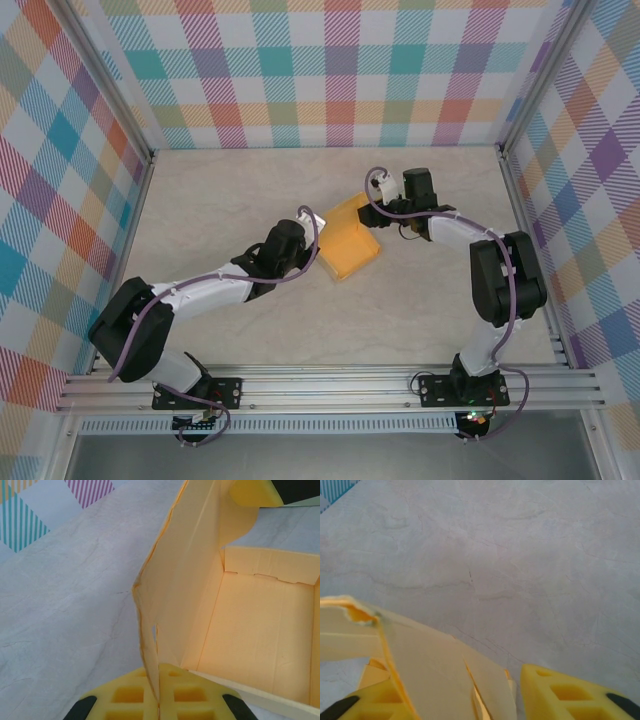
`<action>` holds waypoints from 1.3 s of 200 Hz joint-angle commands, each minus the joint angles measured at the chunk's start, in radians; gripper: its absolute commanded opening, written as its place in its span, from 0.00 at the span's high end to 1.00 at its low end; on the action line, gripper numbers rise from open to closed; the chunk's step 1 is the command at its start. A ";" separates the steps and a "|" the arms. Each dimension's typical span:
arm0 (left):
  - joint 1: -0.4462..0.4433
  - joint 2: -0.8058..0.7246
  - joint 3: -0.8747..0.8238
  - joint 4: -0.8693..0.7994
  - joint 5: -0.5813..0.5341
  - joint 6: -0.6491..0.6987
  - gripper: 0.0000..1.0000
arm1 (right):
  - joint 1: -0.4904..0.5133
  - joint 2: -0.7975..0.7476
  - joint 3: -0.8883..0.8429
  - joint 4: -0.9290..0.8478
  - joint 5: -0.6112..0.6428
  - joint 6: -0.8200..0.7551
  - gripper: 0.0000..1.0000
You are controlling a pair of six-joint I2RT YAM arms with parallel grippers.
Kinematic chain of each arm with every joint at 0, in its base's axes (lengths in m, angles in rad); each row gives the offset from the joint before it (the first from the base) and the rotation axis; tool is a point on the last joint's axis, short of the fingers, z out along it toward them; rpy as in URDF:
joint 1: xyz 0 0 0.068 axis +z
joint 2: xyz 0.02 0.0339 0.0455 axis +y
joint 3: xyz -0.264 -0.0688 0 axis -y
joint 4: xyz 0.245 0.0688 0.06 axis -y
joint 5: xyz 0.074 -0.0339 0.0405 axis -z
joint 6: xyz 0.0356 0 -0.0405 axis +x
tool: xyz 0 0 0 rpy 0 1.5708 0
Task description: Fold the paper box
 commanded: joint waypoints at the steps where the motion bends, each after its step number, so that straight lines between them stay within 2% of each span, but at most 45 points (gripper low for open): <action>1: -0.010 0.023 0.032 -0.022 -0.020 -0.005 0.93 | -0.001 0.014 0.018 0.021 -0.051 0.039 0.59; 16: -0.010 0.036 0.046 -0.018 -0.043 -0.034 0.93 | 0.004 0.006 0.000 0.042 -0.038 0.055 0.67; 33: -0.010 0.062 0.081 -0.042 -0.078 -0.094 0.93 | 0.016 -0.008 -0.016 0.055 -0.004 0.076 0.80; 66: -0.010 0.126 0.194 -0.118 -0.146 -0.271 0.93 | 0.078 -0.040 -0.040 0.060 0.177 0.113 0.90; 99: -0.010 0.205 0.326 -0.205 -0.233 -0.430 0.93 | 0.143 -0.063 -0.075 0.124 0.349 0.168 0.90; 159: -0.009 0.285 0.442 -0.171 -0.303 -0.518 0.93 | 0.264 -0.039 -0.063 0.270 0.611 0.126 0.90; 187: -0.009 0.302 0.418 -0.129 -0.311 -0.540 0.93 | 0.299 -0.017 -0.063 0.333 0.708 0.110 0.90; 216: -0.008 0.287 0.311 -0.002 -0.308 -0.558 0.93 | 0.318 0.006 -0.082 0.374 0.734 0.126 0.89; 260: -0.009 0.284 0.214 0.118 -0.244 -0.585 0.94 | 0.354 0.015 -0.148 0.451 0.813 0.160 0.87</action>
